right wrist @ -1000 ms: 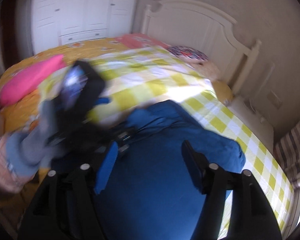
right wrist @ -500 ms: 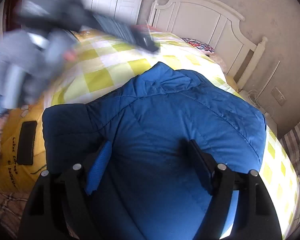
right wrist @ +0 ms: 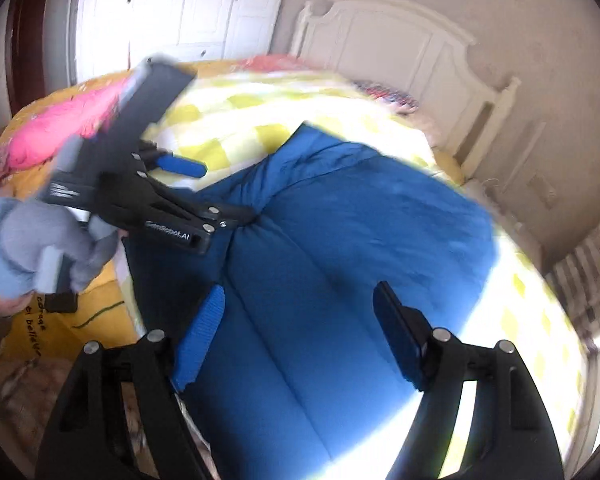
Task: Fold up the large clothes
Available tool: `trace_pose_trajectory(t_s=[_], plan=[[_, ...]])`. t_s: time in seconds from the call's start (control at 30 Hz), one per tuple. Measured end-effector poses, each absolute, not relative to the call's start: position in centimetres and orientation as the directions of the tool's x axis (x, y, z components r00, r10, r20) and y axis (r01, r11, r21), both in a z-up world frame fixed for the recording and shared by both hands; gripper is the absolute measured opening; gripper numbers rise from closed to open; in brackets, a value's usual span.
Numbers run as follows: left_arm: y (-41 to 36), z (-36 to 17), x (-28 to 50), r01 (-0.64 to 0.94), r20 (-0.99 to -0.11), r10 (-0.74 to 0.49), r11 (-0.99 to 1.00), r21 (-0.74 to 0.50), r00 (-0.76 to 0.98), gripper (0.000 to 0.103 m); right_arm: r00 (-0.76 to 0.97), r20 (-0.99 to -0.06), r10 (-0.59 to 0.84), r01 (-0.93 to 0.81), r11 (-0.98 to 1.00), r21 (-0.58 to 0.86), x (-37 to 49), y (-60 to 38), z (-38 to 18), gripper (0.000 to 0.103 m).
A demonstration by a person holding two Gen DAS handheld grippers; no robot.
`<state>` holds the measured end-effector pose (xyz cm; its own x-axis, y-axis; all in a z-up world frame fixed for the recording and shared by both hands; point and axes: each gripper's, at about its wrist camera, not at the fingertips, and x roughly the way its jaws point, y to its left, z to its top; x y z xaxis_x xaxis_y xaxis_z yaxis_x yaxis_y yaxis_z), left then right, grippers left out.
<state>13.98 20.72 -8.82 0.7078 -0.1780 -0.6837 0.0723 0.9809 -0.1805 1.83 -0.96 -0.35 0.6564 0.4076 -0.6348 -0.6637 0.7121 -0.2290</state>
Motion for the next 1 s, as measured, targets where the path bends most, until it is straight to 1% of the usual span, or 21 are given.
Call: trace_pose_trajectory(t_s=[0.07, 0.1, 0.13, 0.17, 0.2, 0.23, 0.27, 0.47, 0.5, 0.6, 0.67, 0.7, 0.77, 0.8, 0.83, 0.87, 0.9, 1.0], plan=[[21.0, -9.1, 13.7, 0.069, -0.672, -0.192, 0.976, -0.204, 0.715, 0.099, 0.675, -0.590, 0.443, -0.647, 0.740, -0.185, 0.6, -3.2, 0.8, 0.076], [21.1, -9.3, 13.6, 0.068, -0.665, -0.198, 0.974, -0.216, 0.720, 0.099, 0.692, -0.567, 0.447, -0.636, 0.750, -0.184, -0.1, -3.8, 0.7, 0.076], [21.2, -9.4, 13.5, 0.067, -0.662, -0.202, 0.972, -0.223, 0.722, 0.099, 0.695, -0.563, 0.447, -0.634, 0.751, -0.186, -0.3, -3.9, 0.1, 0.076], [21.2, -9.3, 13.8, 0.067, -0.662, -0.204, 0.972, -0.226, 0.722, 0.099, 0.661, -0.607, 0.441, -0.649, 0.742, -0.168, -0.2, -3.5, -2.1, 0.075], [21.1, -9.3, 13.7, 0.071, -0.659, -0.210, 0.970, -0.231, 0.722, 0.099, 0.589, -0.695, 0.413, -0.676, 0.723, -0.143, 0.7, -2.6, -5.1, 0.068], [21.0, -9.3, 13.7, 0.072, -0.663, -0.205, 0.972, -0.223, 0.720, 0.099, 0.614, -0.687, 0.388, -0.667, 0.721, -0.188, 0.8, -2.2, -7.4, 0.068], [21.0, -9.2, 13.7, 0.071, -0.664, -0.195, 0.975, -0.210, 0.722, 0.099, 0.640, -0.664, 0.386, -0.658, 0.722, -0.215, 0.5, -1.8, -8.1, 0.069], [21.4, -9.5, 13.6, 0.070, -0.661, -0.202, 0.973, -0.220, 0.722, 0.099, 0.556, -0.735, 0.389, -0.706, 0.688, -0.169, 2.1, -1.2, -5.8, 0.070], [21.5, -9.6, 13.6, 0.069, -0.661, -0.202, 0.973, -0.223, 0.723, 0.099, 0.554, -0.730, 0.400, -0.712, 0.682, -0.166, 2.5, -1.3, -5.1, 0.067], [21.4, -9.5, 13.7, 0.067, -0.661, -0.197, 0.974, -0.217, 0.724, 0.099, 0.637, -0.658, 0.401, -0.664, 0.719, -0.205, 5.2, -1.0, -2.0, 0.067], [21.3, -9.4, 13.6, 0.066, -0.662, -0.193, 0.975, -0.213, 0.724, 0.099, 0.690, -0.617, 0.378, -0.612, 0.760, -0.220, 9.1, -0.6, -0.9, 0.069], [21.3, -9.4, 13.5, 0.064, -0.662, -0.191, 0.975, -0.212, 0.725, 0.099, 0.687, -0.629, 0.364, -0.587, 0.788, -0.185, 11.9, -0.5, -1.1, 0.069], [21.2, -9.4, 13.5, 0.058, -0.662, -0.184, 0.976, -0.208, 0.727, 0.099, 0.643, -0.692, 0.328, -0.550, 0.827, -0.119, 17.3, -0.2, -3.4, 0.069], [21.3, -9.4, 13.6, 0.050, -0.665, -0.173, 0.978, -0.200, 0.726, 0.099, 0.589, -0.731, 0.344, -0.561, 0.826, -0.064, 19.4, 0.0, -5.5, 0.074], [21.3, -9.4, 13.6, 0.047, -0.667, -0.168, 0.980, -0.195, 0.726, 0.099, 0.562, -0.722, 0.403, -0.570, 0.821, 0.015, 20.6, -0.5, -6.8, 0.076], [21.3, -9.4, 13.7, 0.053, -0.668, -0.175, 0.978, -0.200, 0.723, 0.099, 0.553, -0.714, 0.430, -0.569, 0.821, 0.055, 21.3, -0.7, -7.2, 0.076], [21.3, -9.4, 13.7, 0.056, -0.668, -0.178, 0.978, -0.200, 0.723, 0.099, 0.559, -0.704, 0.438, -0.562, 0.825, 0.067, 21.4, -0.9, -7.5, 0.076], [21.2, -9.4, 13.7, 0.060, -0.664, -0.175, 0.979, -0.193, 0.727, 0.099, 0.597, -0.693, 0.405, -0.535, 0.844, 0.033, 21.2, -0.6, -7.7, 0.076]])
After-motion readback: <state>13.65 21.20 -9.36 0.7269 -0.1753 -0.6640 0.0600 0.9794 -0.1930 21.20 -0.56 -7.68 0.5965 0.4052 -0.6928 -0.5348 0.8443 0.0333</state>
